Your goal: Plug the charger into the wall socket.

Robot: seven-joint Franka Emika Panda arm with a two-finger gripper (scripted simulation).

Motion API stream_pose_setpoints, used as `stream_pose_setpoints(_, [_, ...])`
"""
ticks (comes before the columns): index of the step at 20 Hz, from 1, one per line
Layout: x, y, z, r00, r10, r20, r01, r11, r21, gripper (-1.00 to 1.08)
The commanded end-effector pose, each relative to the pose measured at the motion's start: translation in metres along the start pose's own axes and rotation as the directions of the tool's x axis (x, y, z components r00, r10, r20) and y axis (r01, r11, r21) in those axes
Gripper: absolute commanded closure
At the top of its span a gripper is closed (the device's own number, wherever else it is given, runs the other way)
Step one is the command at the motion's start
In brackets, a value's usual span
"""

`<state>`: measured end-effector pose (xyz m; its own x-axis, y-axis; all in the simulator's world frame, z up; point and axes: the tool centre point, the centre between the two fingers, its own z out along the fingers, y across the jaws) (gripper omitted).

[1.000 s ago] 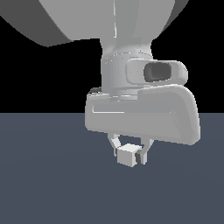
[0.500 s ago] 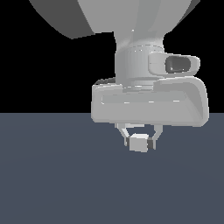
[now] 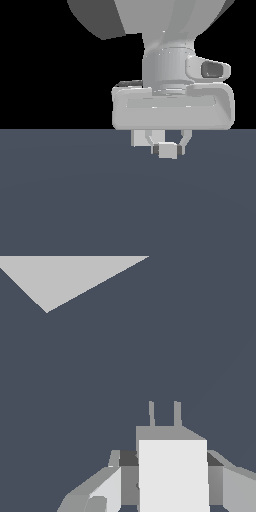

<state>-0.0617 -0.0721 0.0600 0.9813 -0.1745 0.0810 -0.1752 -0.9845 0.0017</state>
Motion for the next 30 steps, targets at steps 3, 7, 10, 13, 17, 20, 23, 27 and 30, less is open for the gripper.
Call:
stream_pose_setpoints(3, [0.012,0.004,-0.008,0.994,-0.110,-0.001,0.110,0.994,0.009,1.08])
stream_pose_setpoints(7, [0.024,0.007,-0.014,0.979,-0.206,-0.002,0.206,0.978,0.017,1.08])
stream_pose_setpoints(10, [0.033,0.008,-0.019,0.960,-0.279,-0.003,0.279,0.960,0.023,1.08])
stream_pose_setpoints(13, [0.041,0.008,-0.023,0.939,-0.344,-0.005,0.344,0.939,0.028,1.08])
stream_pose_setpoints(17, [0.050,0.008,-0.028,0.910,-0.415,-0.007,0.415,0.909,0.034,1.08])
stream_pose_setpoints(20, [0.055,0.007,-0.031,0.890,-0.455,-0.008,0.455,0.890,0.038,1.08])
stream_pose_setpoints(23, [0.059,0.006,-0.033,0.875,-0.485,-0.009,0.485,0.874,0.041,1.08])
stream_pose_setpoints(27, [0.063,0.005,-0.035,0.862,-0.507,-0.009,0.507,0.861,0.043,1.08])
stream_pose_setpoints(30, [0.063,0.005,-0.035,0.859,-0.512,-0.009,0.512,0.858,0.043,1.08])
